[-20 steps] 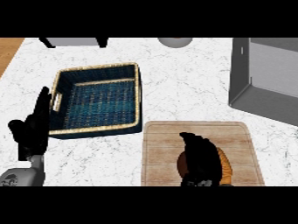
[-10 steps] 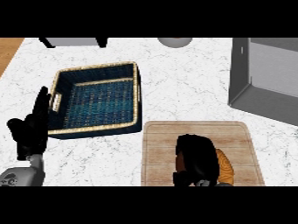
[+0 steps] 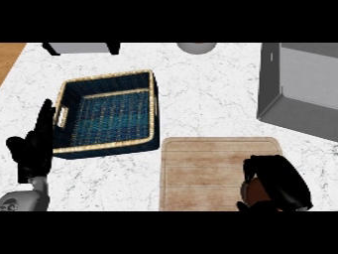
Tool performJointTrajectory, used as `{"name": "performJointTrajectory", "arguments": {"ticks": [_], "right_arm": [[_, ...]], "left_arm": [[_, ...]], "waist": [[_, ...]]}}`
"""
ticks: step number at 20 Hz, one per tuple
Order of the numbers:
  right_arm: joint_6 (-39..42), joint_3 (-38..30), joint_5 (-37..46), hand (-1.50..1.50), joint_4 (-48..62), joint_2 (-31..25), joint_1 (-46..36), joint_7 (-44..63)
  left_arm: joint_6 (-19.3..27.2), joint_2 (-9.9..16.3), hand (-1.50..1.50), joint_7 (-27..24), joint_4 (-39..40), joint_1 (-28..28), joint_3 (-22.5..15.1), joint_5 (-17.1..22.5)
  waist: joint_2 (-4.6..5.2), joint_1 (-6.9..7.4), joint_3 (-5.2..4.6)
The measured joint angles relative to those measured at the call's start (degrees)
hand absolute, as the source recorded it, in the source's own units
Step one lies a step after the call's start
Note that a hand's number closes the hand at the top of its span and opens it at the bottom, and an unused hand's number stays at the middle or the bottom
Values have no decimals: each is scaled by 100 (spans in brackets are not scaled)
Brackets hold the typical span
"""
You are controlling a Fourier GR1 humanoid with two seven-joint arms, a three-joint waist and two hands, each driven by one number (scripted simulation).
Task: Pick the cupcake from the cutting board and place it in the cardboard box
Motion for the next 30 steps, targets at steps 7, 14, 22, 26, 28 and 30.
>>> {"name": "performJointTrajectory", "arguments": {"ticks": [7,14,22,26,28,30], "right_arm": [[-14,-460,-158,150,-997,-596,294,-527],[263,-1646,-1109,150,-2550,-1011,499,-478],[834,-3357,-2252,150,-2870,-1409,48,-198],[890,-3854,-2415,150,-2300,-1552,-414,-406],[863,-4070,-2477,150,-1891,-1581,-613,-608],[835,-4148,-2487,150,-1441,-1593,-897,-754]], "left_arm": [[-115,41,0,17,10,34,80,15],[-75,-8,0,137,-112,72,85,-25],[-128,-36,0,56,-37,18,117,-71],[-156,-107,0,-15,-31,-22,61,-116],[-212,-83,0,41,-17,-59,94,-80],[-165,-142,0,5,7,-98,61,-142]], "waist": [[-9,-20,-2],[-19,-87,-13],[3,3,-12],[13,61,-8],[24,80,-15],[28,108,-12]]}}
